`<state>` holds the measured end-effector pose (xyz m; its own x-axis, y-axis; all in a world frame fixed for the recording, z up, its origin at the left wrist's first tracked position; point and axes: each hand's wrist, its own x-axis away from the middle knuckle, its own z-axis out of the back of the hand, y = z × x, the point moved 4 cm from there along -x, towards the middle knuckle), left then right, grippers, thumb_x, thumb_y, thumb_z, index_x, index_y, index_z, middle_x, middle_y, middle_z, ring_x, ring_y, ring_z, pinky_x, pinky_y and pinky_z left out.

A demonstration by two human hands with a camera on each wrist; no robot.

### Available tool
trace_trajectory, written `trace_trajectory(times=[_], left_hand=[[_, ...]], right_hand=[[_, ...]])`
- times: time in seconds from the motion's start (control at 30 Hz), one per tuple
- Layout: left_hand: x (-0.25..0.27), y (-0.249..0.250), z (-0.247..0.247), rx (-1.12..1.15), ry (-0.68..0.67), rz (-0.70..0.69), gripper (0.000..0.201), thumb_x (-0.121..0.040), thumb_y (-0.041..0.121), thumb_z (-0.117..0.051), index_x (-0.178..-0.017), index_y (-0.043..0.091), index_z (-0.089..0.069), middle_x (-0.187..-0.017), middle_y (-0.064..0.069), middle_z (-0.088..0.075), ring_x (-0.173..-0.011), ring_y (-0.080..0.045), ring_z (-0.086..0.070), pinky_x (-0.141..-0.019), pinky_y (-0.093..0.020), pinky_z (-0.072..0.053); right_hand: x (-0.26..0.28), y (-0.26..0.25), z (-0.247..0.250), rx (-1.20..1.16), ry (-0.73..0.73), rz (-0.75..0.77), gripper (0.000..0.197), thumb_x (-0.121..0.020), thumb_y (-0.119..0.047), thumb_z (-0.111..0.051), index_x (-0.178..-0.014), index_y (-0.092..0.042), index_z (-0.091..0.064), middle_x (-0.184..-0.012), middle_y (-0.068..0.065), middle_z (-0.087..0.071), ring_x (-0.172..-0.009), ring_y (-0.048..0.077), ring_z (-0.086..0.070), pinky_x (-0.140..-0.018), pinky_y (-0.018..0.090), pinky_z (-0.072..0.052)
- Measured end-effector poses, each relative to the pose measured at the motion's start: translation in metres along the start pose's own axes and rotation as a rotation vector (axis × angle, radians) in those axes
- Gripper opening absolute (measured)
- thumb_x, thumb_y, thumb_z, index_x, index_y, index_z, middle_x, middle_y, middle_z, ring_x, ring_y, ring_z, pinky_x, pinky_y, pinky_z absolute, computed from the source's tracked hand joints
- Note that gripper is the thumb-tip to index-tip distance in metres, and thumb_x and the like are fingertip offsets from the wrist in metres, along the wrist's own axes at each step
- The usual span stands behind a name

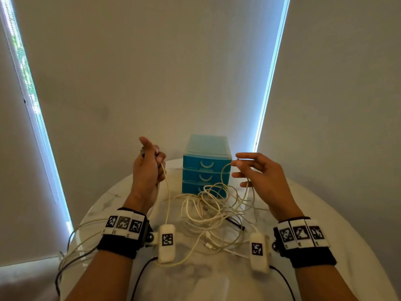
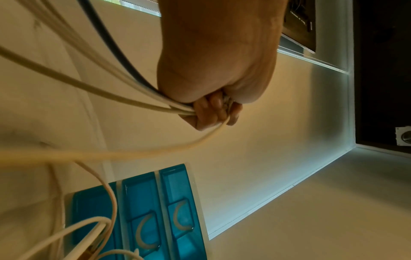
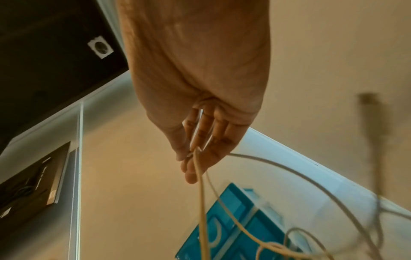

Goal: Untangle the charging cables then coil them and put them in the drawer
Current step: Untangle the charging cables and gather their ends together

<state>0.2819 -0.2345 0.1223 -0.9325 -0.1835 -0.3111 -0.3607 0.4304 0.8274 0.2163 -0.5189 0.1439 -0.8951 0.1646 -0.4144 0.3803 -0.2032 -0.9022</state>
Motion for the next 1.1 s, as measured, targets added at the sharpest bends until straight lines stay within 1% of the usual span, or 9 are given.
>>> trace_trajectory(times=[0.17, 0.33, 0.5, 0.63, 0.77, 0.83, 0.9, 0.97, 1.1], left_hand=[[0.002, 0.002, 0.003, 0.028, 0.005, 0.028, 0.052, -0.101, 0.074, -0.041, -0.082, 0.026, -0.053, -0.065, 0.006, -0.035, -0.053, -0.009, -0.026, -0.042, -0.026, -0.020], [0.003, -0.001, 0.001, -0.077, -0.099, 0.058, 0.049, -0.092, 0.076, -0.060, -0.080, 0.029, -0.055, -0.066, 0.005, -0.033, -0.056, -0.012, -0.024, -0.045, -0.027, -0.022], [0.017, -0.007, -0.017, -0.428, -0.344, 0.121, 0.055, -0.091, 0.077, -0.060, -0.082, 0.023, -0.057, -0.064, 0.005, -0.039, -0.056, -0.011, -0.029, -0.054, -0.030, -0.026], [0.017, -0.010, -0.021, -0.529, -0.307, 0.073, 0.061, -0.090, 0.080, -0.060, -0.085, 0.019, -0.061, -0.062, 0.009, -0.043, -0.058, -0.010, -0.032, -0.055, -0.029, -0.030], [0.005, -0.009, -0.009, -0.302, -0.096, 0.059, 0.064, -0.095, 0.076, -0.056, -0.105, 0.013, -0.059, -0.080, 0.004, -0.046, -0.059, -0.009, -0.033, -0.055, -0.027, -0.032], [0.002, -0.009, -0.007, -0.213, -0.078, 0.063, 0.051, -0.102, 0.068, -0.053, -0.102, 0.017, -0.054, -0.079, 0.006, -0.047, -0.055, -0.007, -0.031, -0.050, -0.024, -0.027], [-0.001, -0.009, -0.006, -0.173, -0.051, 0.055, 0.043, -0.107, 0.061, -0.048, -0.097, 0.019, -0.050, -0.074, 0.009, -0.047, -0.052, -0.007, -0.029, -0.046, -0.023, -0.025], [-0.003, -0.008, -0.005, -0.121, 0.006, 0.048, 0.040, -0.110, 0.056, -0.046, -0.090, 0.022, -0.048, -0.072, 0.009, -0.046, -0.049, -0.007, -0.027, -0.043, -0.021, -0.024], [-0.007, -0.002, 0.007, 0.069, 0.081, 0.052, 0.036, -0.112, 0.051, -0.044, -0.088, 0.024, -0.047, -0.072, 0.009, -0.046, -0.049, -0.006, -0.025, -0.040, -0.018, -0.025]], right_hand=[[-0.022, -0.030, 0.007, 0.145, 0.054, 0.165, 0.015, -0.103, -0.022, -0.074, -0.117, -0.025, -0.077, -0.103, -0.005, -0.083, -0.089, 0.015, -0.081, -0.074, 0.034, -0.065], [-0.045, -0.065, 0.018, 0.023, 0.159, 0.241, 0.017, -0.102, -0.016, -0.072, -0.119, -0.019, -0.074, -0.104, 0.003, -0.082, -0.091, 0.017, -0.081, -0.076, 0.029, -0.065], [-0.060, -0.076, 0.017, 0.033, 0.189, 0.251, 0.018, -0.102, -0.016, -0.071, -0.120, -0.017, -0.071, -0.105, 0.002, -0.081, -0.092, 0.017, -0.081, -0.080, 0.034, -0.067], [-0.067, -0.076, 0.024, 0.139, 0.193, 0.259, 0.014, -0.103, -0.017, -0.069, -0.114, -0.024, -0.074, -0.101, -0.004, -0.082, -0.091, 0.014, -0.079, -0.079, 0.034, -0.067], [-0.068, -0.057, 0.018, 0.836, -0.179, 0.040, 0.016, -0.099, -0.028, -0.071, -0.100, -0.041, -0.080, -0.095, -0.015, -0.082, -0.082, 0.012, -0.076, -0.066, 0.020, -0.050], [-0.053, -0.049, 0.005, 0.948, -0.256, 0.016, 0.018, -0.101, -0.028, -0.069, -0.104, -0.043, -0.080, -0.102, -0.013, -0.081, -0.083, 0.007, -0.072, -0.066, 0.017, -0.044], [-0.027, -0.051, -0.021, 0.835, -0.361, 0.054, 0.014, -0.102, -0.036, -0.071, -0.114, -0.040, -0.079, -0.113, -0.017, -0.076, -0.096, 0.002, -0.068, -0.077, 0.017, -0.045], [0.003, -0.051, -0.055, 0.735, -0.652, 0.026, 0.021, -0.098, -0.047, -0.074, -0.117, -0.038, -0.077, -0.120, -0.023, -0.071, -0.108, 0.000, -0.064, -0.092, 0.023, -0.047], [0.046, -0.018, -0.096, 0.979, -1.235, -0.046, 0.043, -0.087, -0.060, -0.081, -0.127, -0.048, -0.071, -0.131, -0.024, -0.070, -0.125, 0.002, -0.059, -0.109, 0.034, -0.044]])
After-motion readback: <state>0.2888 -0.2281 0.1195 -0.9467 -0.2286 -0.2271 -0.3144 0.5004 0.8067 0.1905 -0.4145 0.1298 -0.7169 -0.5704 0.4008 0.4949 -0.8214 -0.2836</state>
